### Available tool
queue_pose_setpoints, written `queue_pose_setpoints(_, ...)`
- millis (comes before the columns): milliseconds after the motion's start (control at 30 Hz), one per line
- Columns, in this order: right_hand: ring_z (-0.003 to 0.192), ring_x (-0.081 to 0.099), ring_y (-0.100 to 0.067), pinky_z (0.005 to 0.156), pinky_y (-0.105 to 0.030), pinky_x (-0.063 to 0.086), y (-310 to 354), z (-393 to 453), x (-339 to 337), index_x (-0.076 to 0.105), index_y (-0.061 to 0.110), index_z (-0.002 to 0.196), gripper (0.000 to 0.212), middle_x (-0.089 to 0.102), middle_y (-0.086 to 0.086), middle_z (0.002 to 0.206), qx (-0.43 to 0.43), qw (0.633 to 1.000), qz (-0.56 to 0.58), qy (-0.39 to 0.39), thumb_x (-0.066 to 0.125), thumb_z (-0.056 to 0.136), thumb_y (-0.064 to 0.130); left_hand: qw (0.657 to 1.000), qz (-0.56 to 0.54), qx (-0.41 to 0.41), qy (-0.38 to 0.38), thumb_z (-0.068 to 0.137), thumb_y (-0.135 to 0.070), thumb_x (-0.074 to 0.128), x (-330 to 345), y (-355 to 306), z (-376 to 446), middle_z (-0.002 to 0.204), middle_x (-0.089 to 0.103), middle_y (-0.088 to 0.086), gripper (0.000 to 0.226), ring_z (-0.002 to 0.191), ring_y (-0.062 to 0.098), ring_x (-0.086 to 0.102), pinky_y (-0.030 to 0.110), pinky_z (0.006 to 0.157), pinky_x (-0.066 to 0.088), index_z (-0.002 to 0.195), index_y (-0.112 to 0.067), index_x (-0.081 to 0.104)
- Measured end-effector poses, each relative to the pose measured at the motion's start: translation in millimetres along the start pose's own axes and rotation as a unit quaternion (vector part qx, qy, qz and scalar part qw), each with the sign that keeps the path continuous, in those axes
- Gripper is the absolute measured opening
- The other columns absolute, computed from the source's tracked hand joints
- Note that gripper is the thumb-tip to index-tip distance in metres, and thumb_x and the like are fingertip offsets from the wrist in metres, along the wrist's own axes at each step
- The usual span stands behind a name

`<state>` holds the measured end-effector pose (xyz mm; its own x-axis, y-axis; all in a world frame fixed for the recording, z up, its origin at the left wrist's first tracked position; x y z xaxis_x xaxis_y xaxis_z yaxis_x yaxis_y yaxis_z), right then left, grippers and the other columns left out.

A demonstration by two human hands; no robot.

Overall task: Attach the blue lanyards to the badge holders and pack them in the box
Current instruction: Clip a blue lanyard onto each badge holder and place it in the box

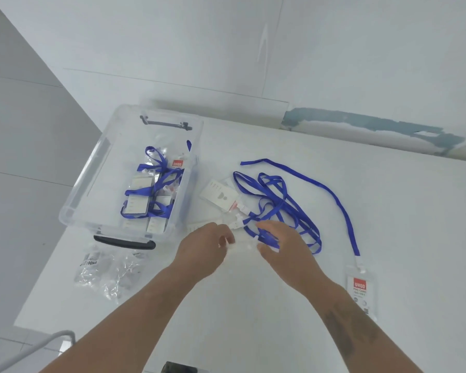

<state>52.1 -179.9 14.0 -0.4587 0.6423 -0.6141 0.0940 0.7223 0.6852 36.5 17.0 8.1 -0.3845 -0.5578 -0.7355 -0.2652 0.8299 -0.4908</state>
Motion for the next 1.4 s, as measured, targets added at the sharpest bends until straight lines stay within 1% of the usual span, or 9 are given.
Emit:
queue_pose_setpoints(200, 0.108, 0.045, 0.010, 0.086, -0.011, 0.036, 9.2, -10.4, -44.3, 0.062, 0.046, 0.085, 0.012, 0.058, 0.031, 0.101, -0.045, 0.999, 0.004, -0.026, 0.068, 0.087, 0.036, 0.962, -0.268, 0.044, -0.016, 0.083, -0.015, 0.073, -56.8, -50.5, -2.7, 0.082, 0.073, -0.017, 0.015, 0.080, 0.003, 0.068, 0.019, 0.068, 0.054, 0.087, -0.030, 0.073)
queue_pose_setpoints(533, 0.111, 0.048, 0.015, 0.083, 0.004, 0.033, 55.3, -23.6, -140.6, 0.067, 0.045, 0.101, 0.019, 0.057, 0.037, 0.106, -0.090, 0.984, 0.052, -0.143, 0.072, 0.085, 0.037, 0.880, -0.470, 0.059, 0.028, 0.086, -0.015, 0.073, -125.8, -105.5, -6.7, 0.101, 0.077, 0.001, 0.019, 0.096, 0.019, 0.073, 0.030, 0.082, 0.059, 0.104, -0.013, 0.074)
queue_pose_setpoints(667, 0.085, 0.067, -0.006, 0.074, -0.009, 0.048, 71.9, -28.9, -154.6, 0.068, 0.026, 0.109, 0.017, 0.073, 0.009, 0.087, -0.104, 0.963, 0.208, -0.135, 0.056, 0.097, 0.029, 0.844, -0.530, 0.071, 0.038, 0.083, -0.015, 0.072, -143.8, -124.5, -9.9, 0.099, 0.077, 0.005, 0.015, 0.082, 0.016, 0.072, 0.024, 0.070, 0.059, 0.097, -0.011, 0.075)
queue_pose_setpoints(767, 0.063, 0.054, -0.019, 0.075, -0.036, 0.053, 79.4, -29.5, -154.9, 0.068, 0.015, 0.109, 0.031, 0.060, -0.002, 0.068, -0.114, 0.928, 0.324, -0.141, 0.039, 0.104, 0.025, 0.780, -0.620, 0.060, 0.060, 0.074, -0.017, 0.072, -151.6, -140.7, -11.0, 0.092, 0.076, 0.002, 0.021, 0.068, 0.011, 0.069, 0.020, 0.062, 0.058, 0.094, -0.011, 0.074)
queue_pose_setpoints(867, 0.056, 0.042, -0.010, 0.061, -0.026, 0.045, 83.4, -25.3, -141.0, 0.067, 0.029, 0.111, 0.029, 0.053, 0.007, 0.063, -0.086, 0.936, 0.294, -0.176, 0.039, 0.105, 0.027, 0.744, -0.664, 0.055, 0.058, 0.071, -0.018, 0.072, -153.6, -154.1, -11.6, 0.087, 0.076, 0.000, 0.023, 0.065, 0.011, 0.069, 0.020, 0.061, 0.058, 0.093, -0.011, 0.073)
queue_pose_setpoints(1033, 0.062, 0.053, -0.009, 0.063, -0.029, 0.047, 102.9, -23.9, -117.5, 0.053, 0.020, 0.080, 0.035, 0.058, 0.004, 0.069, -0.058, 0.993, 0.014, -0.099, 0.035, 0.103, 0.040, 0.819, -0.570, 0.058, -0.025, 0.086, -0.010, 0.072, -136.5, -168.3, -11.6, 0.093, 0.078, 0.005, 0.010, 0.084, 0.021, 0.075, 0.027, 0.074, 0.061, 0.095, -0.008, 0.075)
queue_pose_setpoints(1167, 0.081, 0.059, -0.021, 0.073, -0.034, 0.050, 121.8, -36.4, -136.7, 0.056, 0.020, 0.090, 0.031, 0.060, 0.002, 0.083, -0.122, 0.964, -0.222, -0.074, 0.032, 0.104, 0.036, 0.921, -0.350, 0.067, -0.157, 0.083, -0.018, 0.076, -129.2, -154.2, -2.4, 0.073, 0.075, 0.002, 0.008, 0.073, 0.023, 0.072, 0.040, 0.076, 0.062, 0.075, -0.019, 0.075)
queue_pose_setpoints(1300, 0.091, 0.057, -0.003, 0.084, -0.027, 0.047, 128.7, -37.2, -175.2, 0.068, 0.035, 0.099, 0.021, 0.065, 0.019, 0.098, -0.126, 0.970, -0.191, -0.084, 0.048, 0.097, 0.041, 0.956, -0.277, 0.063, -0.074, 0.083, -0.021, 0.076, -126.2, -140.5, -4.8, 0.073, 0.075, -0.001, 0.004, 0.071, 0.021, 0.072, 0.042, 0.079, 0.061, 0.079, -0.019, 0.076)
queue_pose_setpoints(1400, 0.083, 0.060, 0.006, 0.073, -0.013, 0.047, 125.4, -28.3, -198.5, 0.073, 0.037, 0.088, 0.010, 0.068, 0.027, 0.088, -0.135, 0.981, -0.097, -0.095, 0.063, 0.090, 0.037, 0.942, -0.326, 0.064, 0.050, 0.083, -0.016, 0.077, -127.9, -136.2, -11.8, 0.082, 0.078, -0.001, 0.004, 0.077, 0.013, 0.073, 0.036, 0.082, 0.061, 0.087, -0.018, 0.077)
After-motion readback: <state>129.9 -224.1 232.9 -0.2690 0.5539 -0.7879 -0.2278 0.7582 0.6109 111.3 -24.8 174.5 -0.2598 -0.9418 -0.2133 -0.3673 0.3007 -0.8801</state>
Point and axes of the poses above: each hand's wrist, its own z-axis towards the middle knuckle, its own x-axis out of the palm, y = z × x, the point moved 1 cm from there along z, towards the middle knuckle
